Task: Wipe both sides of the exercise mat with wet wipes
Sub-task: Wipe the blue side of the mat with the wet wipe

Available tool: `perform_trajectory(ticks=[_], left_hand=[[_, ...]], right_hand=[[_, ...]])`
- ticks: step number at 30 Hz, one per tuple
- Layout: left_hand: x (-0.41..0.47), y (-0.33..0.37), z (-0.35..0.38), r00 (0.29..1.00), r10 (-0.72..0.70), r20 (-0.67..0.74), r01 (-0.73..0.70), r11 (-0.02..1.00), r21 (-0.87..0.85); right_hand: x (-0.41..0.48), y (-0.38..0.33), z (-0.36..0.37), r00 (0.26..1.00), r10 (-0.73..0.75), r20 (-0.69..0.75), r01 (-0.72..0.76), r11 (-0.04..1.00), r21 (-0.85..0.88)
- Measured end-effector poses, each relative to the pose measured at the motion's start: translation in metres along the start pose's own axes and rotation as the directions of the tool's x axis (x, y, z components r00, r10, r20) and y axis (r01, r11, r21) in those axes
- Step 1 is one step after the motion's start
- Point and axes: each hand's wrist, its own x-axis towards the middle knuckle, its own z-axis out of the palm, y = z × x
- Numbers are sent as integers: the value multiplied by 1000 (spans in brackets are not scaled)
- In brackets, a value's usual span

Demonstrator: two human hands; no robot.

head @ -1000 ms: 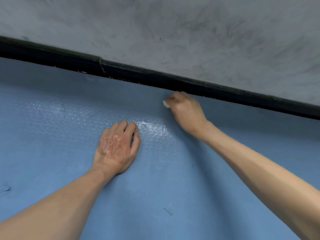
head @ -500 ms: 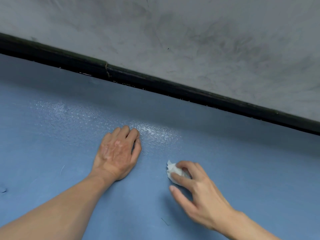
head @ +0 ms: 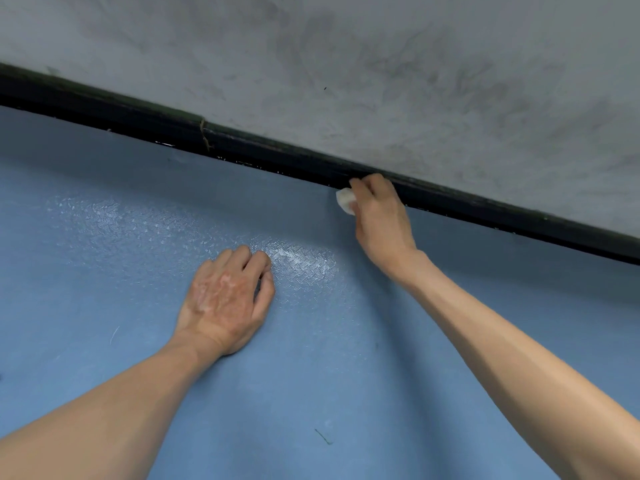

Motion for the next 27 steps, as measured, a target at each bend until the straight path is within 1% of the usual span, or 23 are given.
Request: perform_trajectory(ticks=[2, 3, 4, 5, 7, 8, 9, 11, 13, 16, 18, 20, 24, 27], left_hand=[[0, 0, -1, 1000, 4, -3, -4, 1000, 0], [1, 0, -1, 1000, 5, -6, -5, 1000, 3], [1, 0, -1, 1000, 6, -8, -6, 1000, 5], [1, 0, -1, 1000, 6, -9, -6, 1000, 5], [1, 0, -1, 1000, 5, -12, -5, 1000, 3], [1, 0, -1, 1000, 7, -13, -7, 1000, 1], [1, 0, -1, 1000, 10, -14, -10, 1000, 0], [1, 0, -1, 1000, 13, -16, -13, 1000, -4], [1, 0, -1, 1000, 8, -19, -8, 1000, -7], [1, 1, -2, 1000, 13, -26, -13, 1000, -8], [1, 0, -2, 1000, 13, -20, -13, 1000, -3], [1, 0, -1, 1000, 10, -15, -10, 1000, -2], [1, 0, -2, 1000, 8, -14, -8, 1000, 0], [1, 1, -2, 1000, 9, -12, -8, 1000, 4]], right_hand=[[-2, 1, 0, 998, -52, -48, 53, 998, 28], [-8, 0, -1, 997, -44, -62, 49, 995, 88], [-16, -1, -4, 998, -4, -60, 14, 984, 175], [-24, -1, -7, 997, 64, -47, -48, 961, 272], [-35, -1, -15, 964, 265, 32, -254, 871, 421], [-36, 0, -19, 930, 355, 95, -357, 811, 463], [-37, 4, -21, 902, 401, 158, -426, 773, 470], [-36, 9, -24, 890, 374, 259, -452, 797, 401], [-35, 10, -25, 892, 334, 304, -432, 826, 362], [-34, 8, -26, 891, 348, 292, -441, 816, 374], [-33, 6, -30, 879, 376, 295, -472, 780, 411], [-34, 3, -35, 876, 358, 323, -477, 741, 473], [-36, -1, -44, 893, 311, 324, -439, 756, 485], [-33, 0, -48, 893, 332, 306, -449, 724, 524]])
